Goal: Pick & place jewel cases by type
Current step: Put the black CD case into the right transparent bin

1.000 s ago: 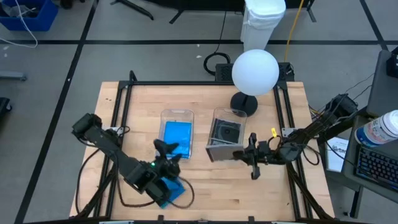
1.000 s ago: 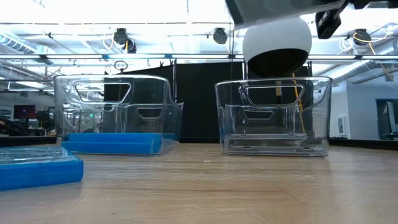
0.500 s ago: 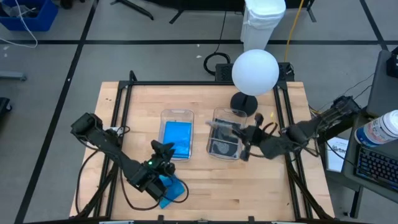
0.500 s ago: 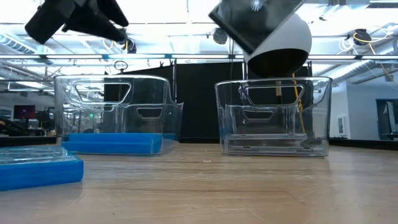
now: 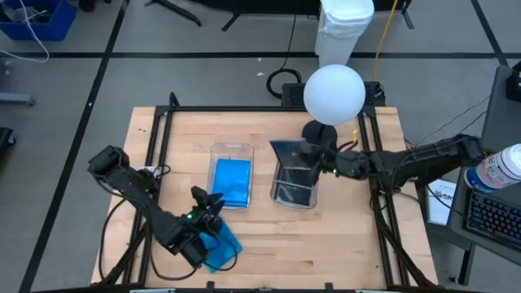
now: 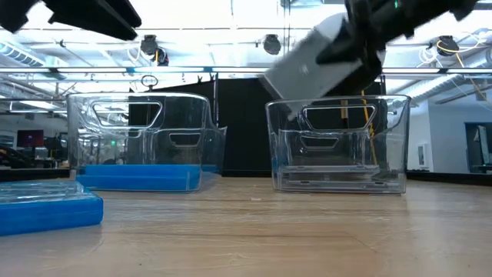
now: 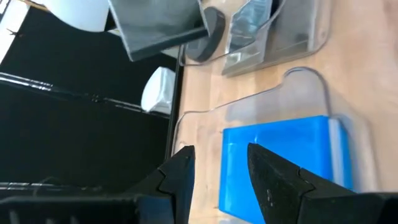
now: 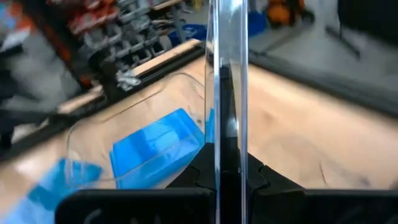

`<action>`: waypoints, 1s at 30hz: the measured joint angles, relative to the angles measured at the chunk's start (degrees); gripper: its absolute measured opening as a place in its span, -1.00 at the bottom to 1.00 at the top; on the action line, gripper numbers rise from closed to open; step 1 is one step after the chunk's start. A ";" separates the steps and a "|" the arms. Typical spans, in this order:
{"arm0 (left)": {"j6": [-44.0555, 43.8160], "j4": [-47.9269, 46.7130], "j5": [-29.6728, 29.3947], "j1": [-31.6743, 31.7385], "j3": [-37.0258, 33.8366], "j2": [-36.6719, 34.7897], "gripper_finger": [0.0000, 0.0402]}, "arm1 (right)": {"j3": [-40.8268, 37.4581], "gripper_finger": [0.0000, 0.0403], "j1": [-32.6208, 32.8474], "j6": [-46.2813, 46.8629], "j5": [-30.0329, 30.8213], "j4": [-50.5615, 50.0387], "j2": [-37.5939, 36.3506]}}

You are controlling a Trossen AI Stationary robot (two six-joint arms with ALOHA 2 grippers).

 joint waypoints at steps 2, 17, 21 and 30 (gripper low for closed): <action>-0.79 -0.02 -0.03 -0.77 0.00 0.00 -0.24 | -3.20 -0.97 -2.49 6.34 -2.93 0.40 -2.07; -2.92 -0.20 -1.51 -2.25 0.00 0.00 -0.24 | -7.85 -0.98 3.38 39.07 -7.19 -6.60 -3.95; -3.68 -0.20 -1.51 -2.27 0.00 0.00 -0.24 | -7.87 -0.98 6.75 48.51 -0.40 -12.47 -3.49; -3.36 -0.55 -1.93 -2.25 0.00 0.02 -0.24 | -7.89 -0.98 11.40 57.32 9.76 -7.03 1.87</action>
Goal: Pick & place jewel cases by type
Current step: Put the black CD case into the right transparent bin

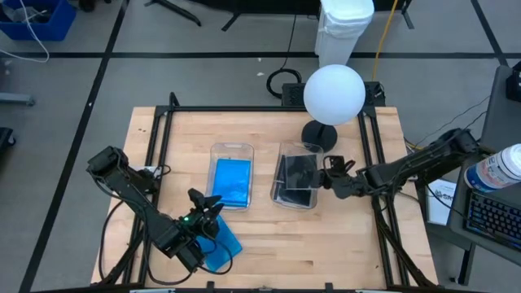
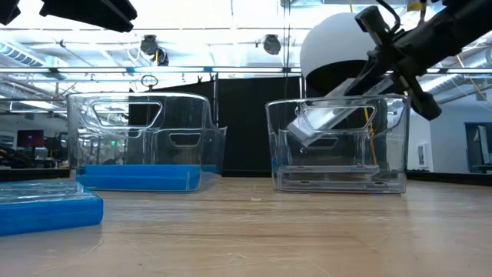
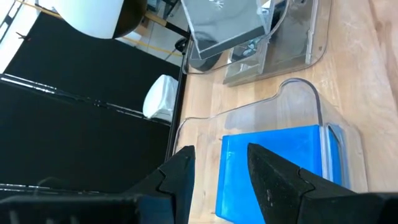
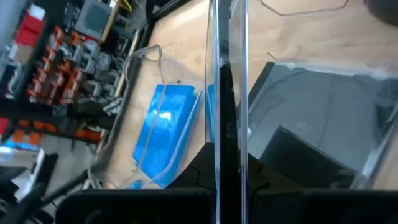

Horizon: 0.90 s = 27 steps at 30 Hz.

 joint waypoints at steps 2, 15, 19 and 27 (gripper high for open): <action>-0.17 0.00 0.01 -0.02 0.00 0.00 -0.24 | 0.00 -0.98 0.09 1.21 0.06 1.44 1.58; -0.39 -0.05 -0.84 -2.25 0.02 0.04 -0.24 | 0.00 -0.96 0.07 5.30 -0.37 9.50 10.92; -0.37 -0.08 -1.15 -2.27 -0.17 0.04 -0.24 | 0.00 -0.96 0.07 6.18 -0.46 10.58 12.17; -0.35 -0.16 -1.04 -2.27 -1.79 0.07 -0.24 | 0.00 -0.88 0.07 6.24 -1.92 10.54 12.54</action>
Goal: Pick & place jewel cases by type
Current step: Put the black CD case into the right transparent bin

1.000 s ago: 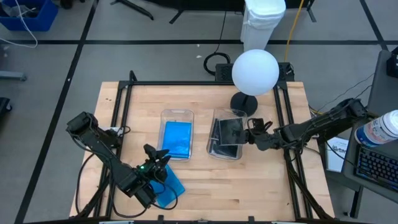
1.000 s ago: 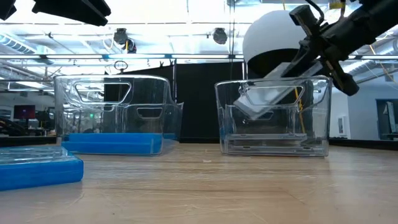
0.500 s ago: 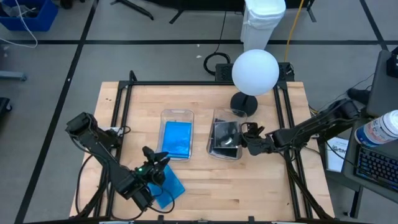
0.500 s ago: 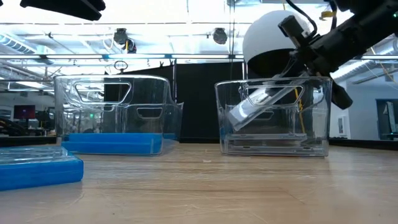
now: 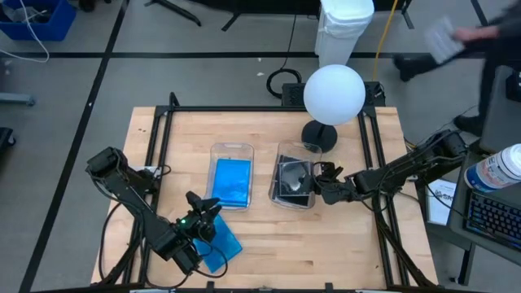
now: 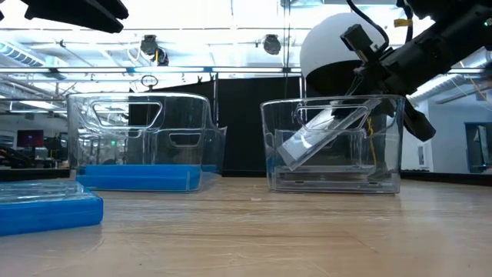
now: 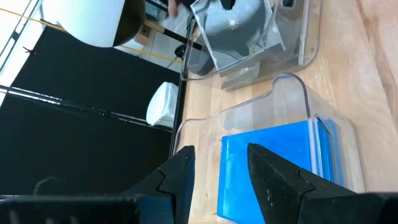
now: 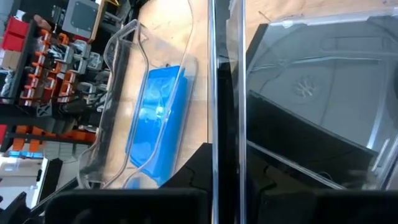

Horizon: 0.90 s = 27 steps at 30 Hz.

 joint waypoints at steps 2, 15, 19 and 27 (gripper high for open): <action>0.00 0.14 -0.02 0.00 0.00 0.00 -0.24 | 0.01 -0.85 0.00 -0.07 -0.06 0.16 0.00; 0.00 0.25 0.46 0.02 0.00 0.00 -0.24 | 0.02 -0.53 0.22 -5.50 -2.94 0.11 -0.02; 0.00 0.27 0.46 0.13 0.00 0.00 -0.24 | 0.02 -0.41 0.23 -9.23 -2.95 -0.09 -0.33; 0.00 0.32 0.42 0.15 -0.02 0.00 -0.24 | 0.06 -0.25 0.24 -19.50 -4.74 -0.11 -2.76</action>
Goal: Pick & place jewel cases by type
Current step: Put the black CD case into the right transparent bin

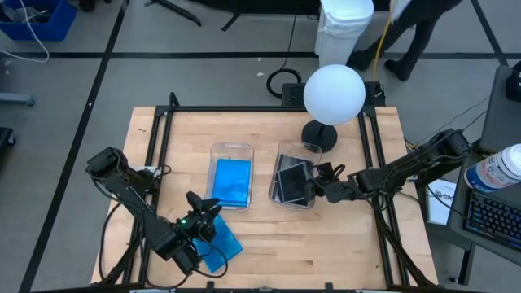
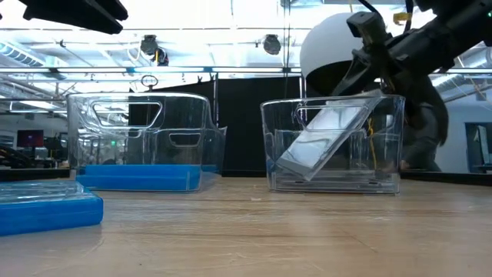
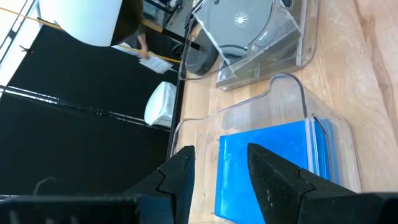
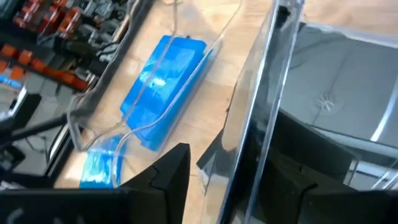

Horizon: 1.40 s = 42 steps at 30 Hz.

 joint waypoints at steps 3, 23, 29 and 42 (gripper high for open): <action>0.00 0.27 0.01 0.17 0.00 0.00 -0.24 | 0.01 -0.21 0.01 -1.78 -1.02 -0.25 -0.74; 3.01 3.92 3.09 3.56 0.24 -0.02 -0.24 | 0.01 -0.17 0.02 -19.81 -1.06 -10.26 -6.97; 4.84 6.35 2.80 3.89 0.24 -0.02 -0.24 | -0.01 -0.17 0.02 -24.06 -2.22 -11.73 -8.34; 6.20 7.80 5.57 4.85 0.26 -0.02 -0.24 | -0.01 -0.17 5.33 -33.54 3.62 -15.38 -14.63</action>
